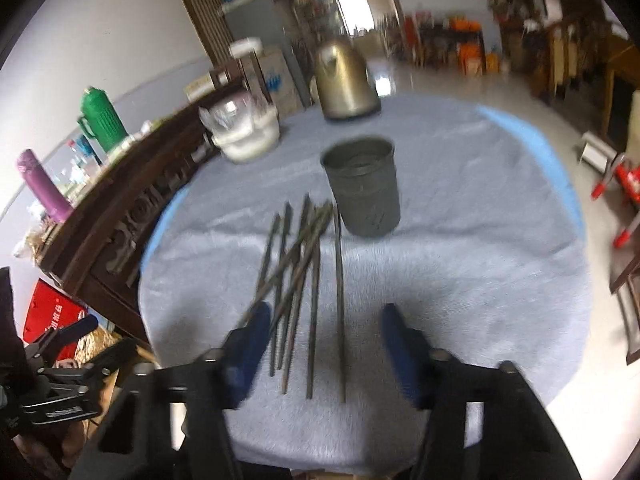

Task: Organize utensils
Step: 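Grasp one dark chopstick with the right tool while the left tool grasps another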

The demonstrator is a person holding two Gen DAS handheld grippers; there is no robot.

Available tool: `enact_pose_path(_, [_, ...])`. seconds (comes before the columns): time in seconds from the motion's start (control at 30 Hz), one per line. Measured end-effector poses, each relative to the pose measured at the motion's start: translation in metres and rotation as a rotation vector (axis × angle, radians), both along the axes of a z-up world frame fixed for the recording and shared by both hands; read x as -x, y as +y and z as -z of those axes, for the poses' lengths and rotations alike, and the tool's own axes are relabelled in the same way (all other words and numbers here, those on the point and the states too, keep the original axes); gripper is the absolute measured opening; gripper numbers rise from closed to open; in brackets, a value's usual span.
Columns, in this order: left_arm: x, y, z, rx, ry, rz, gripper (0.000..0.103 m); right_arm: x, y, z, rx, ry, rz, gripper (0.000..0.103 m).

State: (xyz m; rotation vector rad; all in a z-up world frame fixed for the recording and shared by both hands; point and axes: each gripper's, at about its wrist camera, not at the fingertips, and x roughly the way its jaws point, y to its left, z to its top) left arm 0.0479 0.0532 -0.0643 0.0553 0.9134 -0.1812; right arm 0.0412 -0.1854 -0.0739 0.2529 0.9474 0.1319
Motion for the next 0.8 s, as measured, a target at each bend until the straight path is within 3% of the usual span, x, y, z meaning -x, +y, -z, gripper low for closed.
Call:
enact_pose_path(0.07, [-0.014, -0.004, 0.005, 0.031, 0.017, 0.042, 0.097, -0.021, 0.004, 0.016, -0.011, 0.038, -0.023, 0.040])
enact_pose_path(0.2, [-0.051, -0.018, 0.017, 0.077, 0.070, 0.113, 0.067, -0.052, 0.009, 0.036, -0.017, 0.084, -0.030, 0.037])
enact_pose_path(0.4, [-0.099, -0.043, 0.039, 0.158, 0.175, 0.207, 0.040, -0.087, 0.011, 0.063, -0.004, 0.147, -0.038, 0.025])
enact_pose_path(0.57, [-0.123, -0.056, 0.057, 0.188, 0.250, 0.223, 0.036, -0.099, 0.006, 0.078, -0.013, 0.182, -0.030, 0.023])
enact_pose_path(0.8, [-0.145, -0.084, 0.061, 0.176, 0.271, 0.283, 0.036, -0.102, 0.005, 0.088, 0.003, 0.208, -0.043, 0.008])
